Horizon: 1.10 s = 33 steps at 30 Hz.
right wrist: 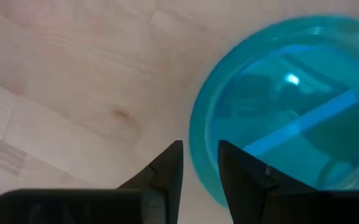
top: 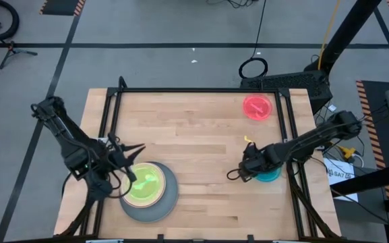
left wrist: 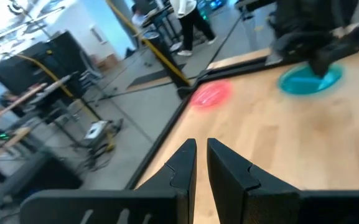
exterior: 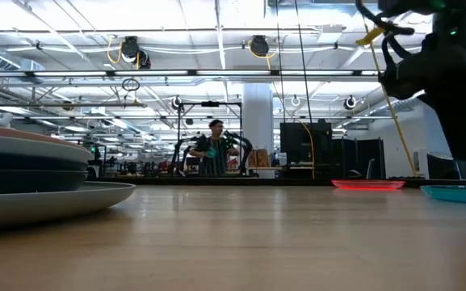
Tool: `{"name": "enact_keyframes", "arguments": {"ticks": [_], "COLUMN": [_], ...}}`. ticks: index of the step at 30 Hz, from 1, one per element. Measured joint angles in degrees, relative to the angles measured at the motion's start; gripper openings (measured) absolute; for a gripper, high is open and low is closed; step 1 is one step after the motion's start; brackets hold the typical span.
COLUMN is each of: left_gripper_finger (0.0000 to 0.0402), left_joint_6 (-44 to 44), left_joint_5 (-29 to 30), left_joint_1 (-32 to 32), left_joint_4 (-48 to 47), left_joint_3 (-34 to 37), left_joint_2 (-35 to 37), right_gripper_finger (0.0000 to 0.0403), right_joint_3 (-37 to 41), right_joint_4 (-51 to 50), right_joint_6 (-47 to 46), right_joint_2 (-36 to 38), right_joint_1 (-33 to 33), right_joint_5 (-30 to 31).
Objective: Stack plastic plates
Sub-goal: Stack the blue plate on top of the green plate
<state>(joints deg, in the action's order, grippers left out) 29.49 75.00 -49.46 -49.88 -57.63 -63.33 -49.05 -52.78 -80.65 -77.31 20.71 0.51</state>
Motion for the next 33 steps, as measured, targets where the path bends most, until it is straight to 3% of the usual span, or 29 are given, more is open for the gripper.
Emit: {"name": "enact_keyframes", "arguments": {"ticks": [9,16,28,33], "left_gripper_finger": [0.0047,0.0047,0.0047,0.0047], "left_joint_6": [6.2,10.05,3.39,0.41], "left_joint_5": [-0.11,-0.17,0.97,1.57], "left_joint_1": [3.89,4.53,5.49,7.37], "left_joint_4": [-12.57,-17.55,-17.62,-17.57], "left_joint_3": [0.0,0.02,0.03,0.02], "left_joint_2": [0.0,0.0,0.01,0.02], "right_gripper_finger": [0.0103,0.0107,0.0105,0.0072], "right_joint_3": [-6.66,-8.25,-8.4,-8.49], "right_joint_4": [-5.5,-7.0,-4.34,-3.54], "right_joint_6": [-3.1,-0.51,1.84,1.98], "right_joint_2": [-10.23,-16.29,-21.98,-23.03], "right_joint_1": [-2.39,-5.41,-6.88,-6.88], "right_joint_5": [-2.15,-2.27,-3.53,-3.51]}}
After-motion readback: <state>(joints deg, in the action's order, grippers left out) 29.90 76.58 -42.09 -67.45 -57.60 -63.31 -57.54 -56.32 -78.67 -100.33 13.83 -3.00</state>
